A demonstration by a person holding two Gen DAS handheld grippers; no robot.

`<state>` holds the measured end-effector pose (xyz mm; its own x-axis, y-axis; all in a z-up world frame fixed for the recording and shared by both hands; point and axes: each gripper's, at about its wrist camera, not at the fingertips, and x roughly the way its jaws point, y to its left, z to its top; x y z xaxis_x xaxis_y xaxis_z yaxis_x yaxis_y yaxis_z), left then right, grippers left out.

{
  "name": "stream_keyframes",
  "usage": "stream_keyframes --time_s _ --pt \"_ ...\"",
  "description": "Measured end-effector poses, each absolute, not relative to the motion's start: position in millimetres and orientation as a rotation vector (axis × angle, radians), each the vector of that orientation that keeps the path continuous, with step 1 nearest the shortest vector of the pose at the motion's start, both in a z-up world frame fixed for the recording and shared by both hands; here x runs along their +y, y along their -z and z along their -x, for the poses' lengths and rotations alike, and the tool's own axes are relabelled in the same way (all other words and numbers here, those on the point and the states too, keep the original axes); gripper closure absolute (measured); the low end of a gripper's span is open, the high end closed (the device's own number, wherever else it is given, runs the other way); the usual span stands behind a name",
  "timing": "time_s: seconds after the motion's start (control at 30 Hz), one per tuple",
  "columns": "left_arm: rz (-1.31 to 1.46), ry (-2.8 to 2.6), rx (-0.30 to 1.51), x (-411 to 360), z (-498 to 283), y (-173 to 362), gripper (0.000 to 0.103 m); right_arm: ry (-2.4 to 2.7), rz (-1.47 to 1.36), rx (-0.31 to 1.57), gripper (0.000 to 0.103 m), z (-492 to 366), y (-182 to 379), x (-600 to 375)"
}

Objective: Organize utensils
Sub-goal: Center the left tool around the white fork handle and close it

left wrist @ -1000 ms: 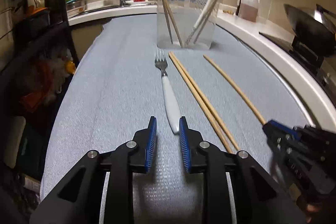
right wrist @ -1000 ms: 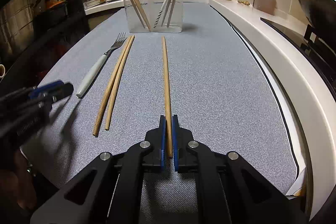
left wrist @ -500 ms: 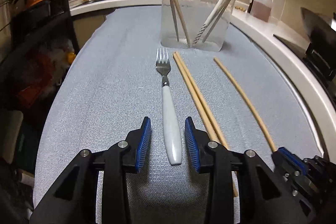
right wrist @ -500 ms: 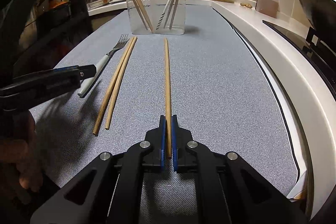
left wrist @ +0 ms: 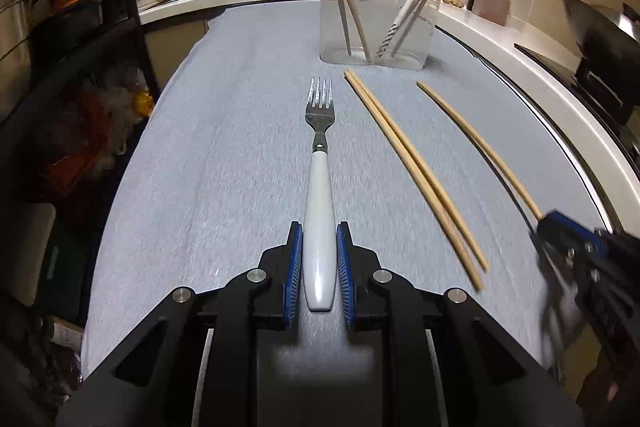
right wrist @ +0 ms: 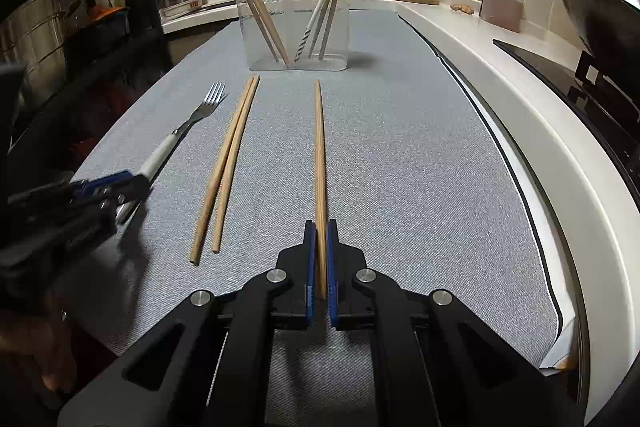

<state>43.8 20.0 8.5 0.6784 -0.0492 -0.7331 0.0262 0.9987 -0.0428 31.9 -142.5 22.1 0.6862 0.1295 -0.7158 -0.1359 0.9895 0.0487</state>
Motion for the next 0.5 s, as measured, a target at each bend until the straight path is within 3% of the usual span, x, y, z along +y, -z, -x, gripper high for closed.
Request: stream_keyframes --time_s 0.37,0.5 --pt "0.086 0.036 0.804 33 -22 -4 0.084 -0.181 -0.014 0.838 0.094 -33 -14 -143" --pt "0.078 0.031 0.790 29 -23 -4 0.079 -0.177 -0.019 0.836 0.094 -35 -14 -146"
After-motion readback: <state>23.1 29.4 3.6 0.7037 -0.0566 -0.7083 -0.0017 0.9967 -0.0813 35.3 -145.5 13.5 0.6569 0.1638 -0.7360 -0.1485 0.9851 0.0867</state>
